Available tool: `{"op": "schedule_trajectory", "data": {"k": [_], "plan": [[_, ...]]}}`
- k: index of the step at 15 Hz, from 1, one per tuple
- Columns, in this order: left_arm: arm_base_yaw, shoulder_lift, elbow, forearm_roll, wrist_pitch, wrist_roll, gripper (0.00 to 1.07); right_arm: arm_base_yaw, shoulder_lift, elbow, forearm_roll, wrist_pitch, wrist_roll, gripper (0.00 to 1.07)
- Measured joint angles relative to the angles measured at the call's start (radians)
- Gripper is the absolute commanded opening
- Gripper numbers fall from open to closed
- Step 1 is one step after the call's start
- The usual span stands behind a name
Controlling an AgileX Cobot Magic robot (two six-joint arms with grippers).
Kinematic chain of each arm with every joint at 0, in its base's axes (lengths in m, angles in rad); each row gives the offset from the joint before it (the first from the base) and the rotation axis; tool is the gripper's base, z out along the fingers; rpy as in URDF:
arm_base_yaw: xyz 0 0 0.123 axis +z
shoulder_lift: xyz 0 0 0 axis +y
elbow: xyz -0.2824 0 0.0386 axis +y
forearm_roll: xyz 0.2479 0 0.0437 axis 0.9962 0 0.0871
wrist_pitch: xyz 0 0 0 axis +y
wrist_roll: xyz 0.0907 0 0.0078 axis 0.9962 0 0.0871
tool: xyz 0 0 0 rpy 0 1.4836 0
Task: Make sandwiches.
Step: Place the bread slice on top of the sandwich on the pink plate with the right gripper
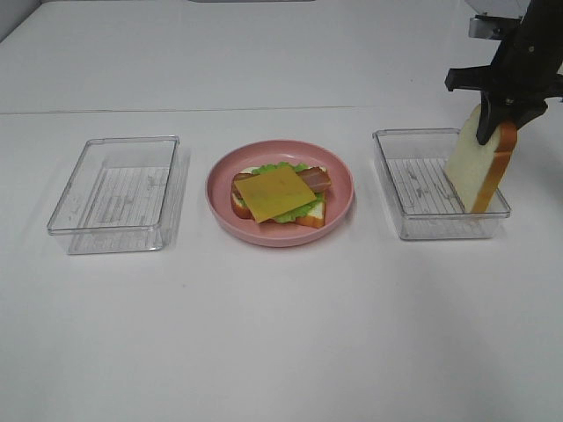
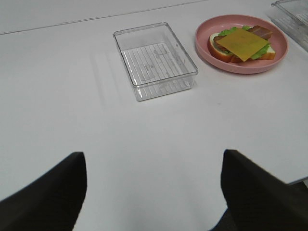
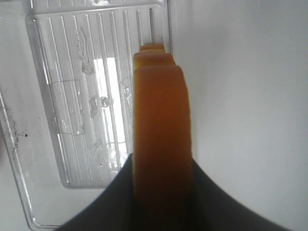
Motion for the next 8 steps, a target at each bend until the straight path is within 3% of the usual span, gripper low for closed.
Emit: {"op": "schedule_trajectory", "data": {"k": [8], "plan": [[0.000,0.000,0.000,0.000,0.000,0.000,0.74,0.039,-0.125,0.000,0.411,0.000,-0.133,0.00]]}}
